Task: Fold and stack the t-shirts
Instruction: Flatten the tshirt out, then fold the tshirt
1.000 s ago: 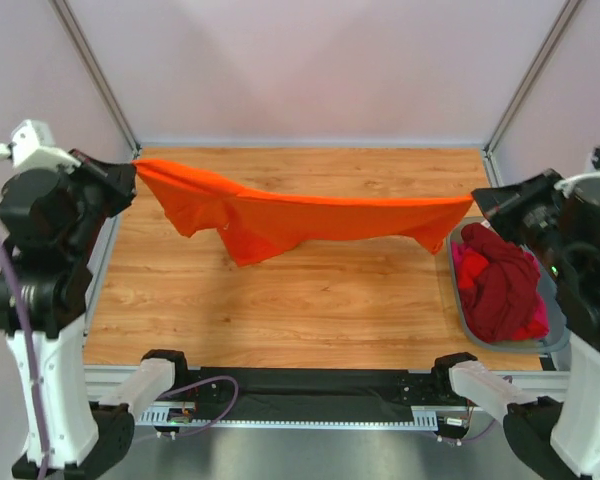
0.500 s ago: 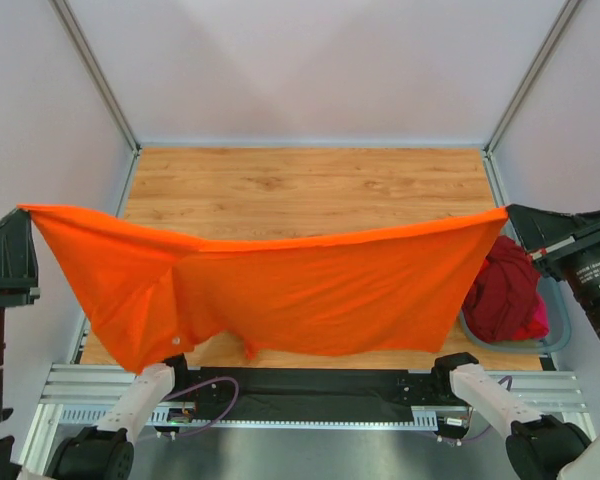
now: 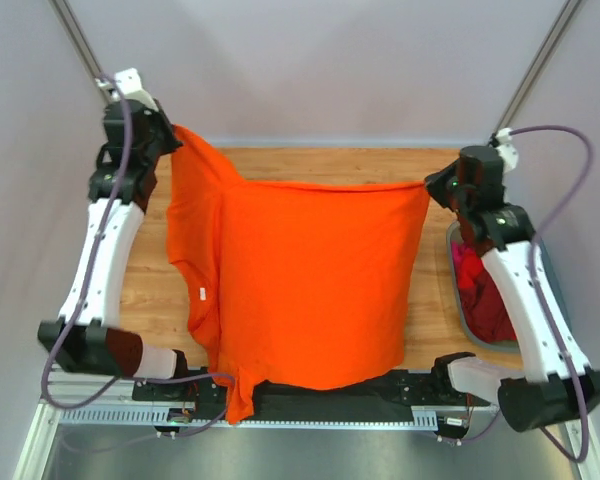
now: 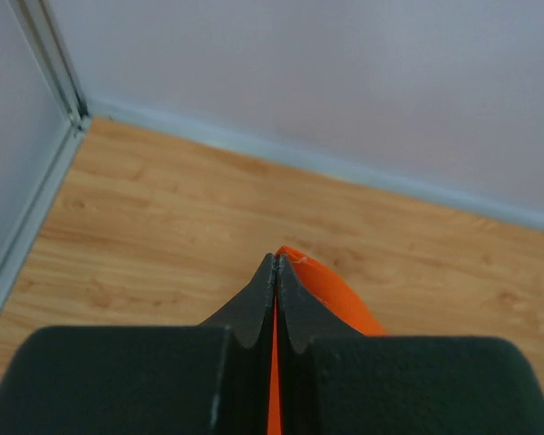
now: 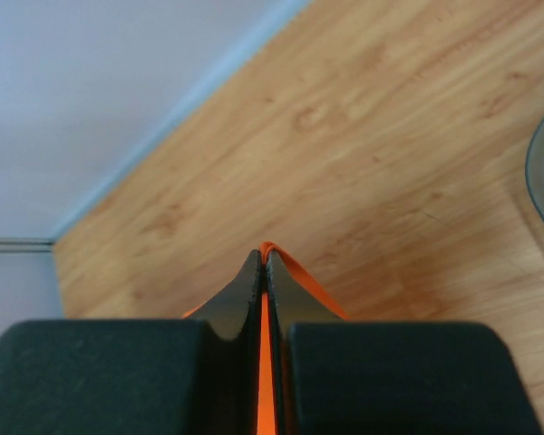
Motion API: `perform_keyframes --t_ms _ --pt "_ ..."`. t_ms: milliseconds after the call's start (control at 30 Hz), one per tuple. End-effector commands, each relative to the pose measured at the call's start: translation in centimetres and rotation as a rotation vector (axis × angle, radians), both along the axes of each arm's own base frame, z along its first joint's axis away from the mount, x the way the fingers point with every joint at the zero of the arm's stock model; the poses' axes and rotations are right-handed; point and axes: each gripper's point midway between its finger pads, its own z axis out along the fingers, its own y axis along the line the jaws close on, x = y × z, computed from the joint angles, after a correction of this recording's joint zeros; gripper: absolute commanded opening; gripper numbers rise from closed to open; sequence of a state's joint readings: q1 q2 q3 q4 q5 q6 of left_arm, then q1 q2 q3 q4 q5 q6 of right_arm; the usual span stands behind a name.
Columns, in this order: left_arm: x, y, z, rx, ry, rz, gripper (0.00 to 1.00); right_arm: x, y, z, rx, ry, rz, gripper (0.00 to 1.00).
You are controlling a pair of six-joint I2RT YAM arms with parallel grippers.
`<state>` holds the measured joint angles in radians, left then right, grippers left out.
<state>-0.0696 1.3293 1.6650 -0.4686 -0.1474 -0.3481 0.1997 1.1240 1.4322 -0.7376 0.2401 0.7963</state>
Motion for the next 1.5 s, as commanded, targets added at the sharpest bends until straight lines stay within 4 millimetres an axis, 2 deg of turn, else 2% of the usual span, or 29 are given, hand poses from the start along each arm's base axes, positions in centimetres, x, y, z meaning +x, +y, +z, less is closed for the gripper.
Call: perform_keyframes --t_ms 0,67,100,133,167,200,233,267,367,400,433,467,500,533,567,600,667,733,767,833,867,967,1033,1167,1267,1300,1367,1400,1467 --pt "5.1 -1.2 -3.7 0.054 -0.03 -0.078 0.0 5.3 -0.3 -2.3 0.005 -0.089 -0.078 0.0" --pt "7.5 -1.7 -7.3 0.067 0.033 -0.107 0.0 7.4 0.1 -5.6 -0.011 -0.048 -0.065 0.0" --pt "9.8 -2.2 -10.6 0.078 0.094 -0.145 0.0 9.8 0.6 -7.9 -0.034 -0.022 -0.055 0.0" --pt "10.9 -2.3 -12.0 0.085 0.12 -0.163 0.0 11.1 0.9 -9.0 -0.049 -0.01 -0.04 0.0" --pt "12.1 -2.4 -13.2 0.091 0.143 -0.174 0.0 13.1 1.2 -8.4 -0.053 -0.045 -0.03 0.0" --pt "14.1 -2.6 -15.6 0.09 0.183 -0.194 0.0 15.4 1.7 -12.0 -0.088 0.029 -0.011 0.0" --pt "15.2 -2.3 -16.4 0.087 0.193 -0.203 0.0 16.8 2.0 -13.1 -0.093 0.051 0.009 0.0" --pt "17.1 -2.5 -17.7 0.079 0.204 -0.226 0.0 19.5 2.2 -15.1 -0.1 0.088 0.017 0.0" --pt "19.7 -2.4 -19.5 0.07 0.224 -0.256 0.0 22.7 2.6 -17.7 -0.122 0.136 0.06 0.0" --pt "21.3 -2.4 -20.2 0.071 0.224 -0.263 0.0 23.9 2.7 -20.6 -0.133 0.187 0.069 0.0" --pt "22.0 -2.4 -20.5 0.064 0.228 -0.266 0.0 25.4 2.8 -19.1 -0.137 0.15 0.077 0.0" --pt "22.6 -2.6 -21.0 0.058 0.234 -0.273 0.0 26.0 2.7 -19.8 -0.142 0.166 0.078 0.0" --pt "23.4 -2.7 -21.5 0.052 0.229 -0.279 0.0 26.7 2.6 -21.6 -0.142 0.195 0.079 0.0" --pt "23.7 -2.8 -21.8 0.038 0.228 -0.276 0.0 27.7 2.5 -20.4 -0.135 0.163 0.076 0.0" --pt "24.0 -2.9 -21.5 0.029 0.214 -0.279 0.0 28.1 2.5 -21.5 -0.136 0.177 0.077 0.0" --pt "24.5 -1.4 -21.7 0.017 0.209 -0.255 0.0 28.5 2.4 -21.4 -0.129 0.171 0.076 0.0" --pt "24.8 -1.6 -21.6 -0.005 0.207 -0.262 0.0 29.3 2.0 -21.2 -0.118 0.158 0.074 0.0" --pt "24.7 -2.0 -21.5 -0.033 0.218 -0.272 0.0 30.1 1.3 -20.2 -0.111 0.134 0.067 0.0" --pt "24.3 -2.2 -21.3 -0.048 0.233 -0.279 0.0 30.2 0.9 -21.1 -0.111 0.159 0.065 0.0" --pt "22.7 -2.6 -21.5 -0.077 0.271 -0.284 0.0 31.0 0.1 -21.1 -0.102 0.16 0.081 0.0" --pt "22.8 -2.5 -21.5 -0.079 0.269 -0.275 0.0 31.2 -0.1 -21.2 -0.098 0.166 0.091 0.0" --pt "19.1 -2.6 -21.9 -0.076 0.3 -0.25 0.0 31.8 -0.8 -21.3 -0.095 0.172 0.125 0.0" --pt "17.6 -2.4 -22.1 -0.069 0.321 -0.237 0.0 31.9 -0.9 -21.4 -0.073 0.171 0.158 0.0" --pt "13.4 -2.5 -22.5 -0.061 0.377 -0.242 0.0 31.6 -0.9 -20.9 -0.072 0.169 0.187 0.0" --pt "11.1 -2.0 -22.5 -0.046 0.403 -0.225 0.0 30.8 -0.8 -21.1 -0.076 0.188 0.205 0.0" --pt "10.6 -2.0 -22.4 -0.046 0.41 -0.224 0.0 30.4 -0.8 -21.9 -0.078 0.208 0.209 0.0" --pt "9.1 -2.0 -22.0 -0.06 0.433 -0.213 0.0 29.9 -0.8 -21.3 -0.08 0.202 0.212 0.0" --pt "8.5 -3.2 -21.7 -0.058 0.44 -0.233 0.0 29.8 -0.8 -21.2 -0.082 0.202 0.216 0.0" --pt "7.1 -2.9 -21.3 -0.041 0.473 -0.213 0.0 29.1 -0.6 -21.5 -0.083 0.217 0.239 0.0"
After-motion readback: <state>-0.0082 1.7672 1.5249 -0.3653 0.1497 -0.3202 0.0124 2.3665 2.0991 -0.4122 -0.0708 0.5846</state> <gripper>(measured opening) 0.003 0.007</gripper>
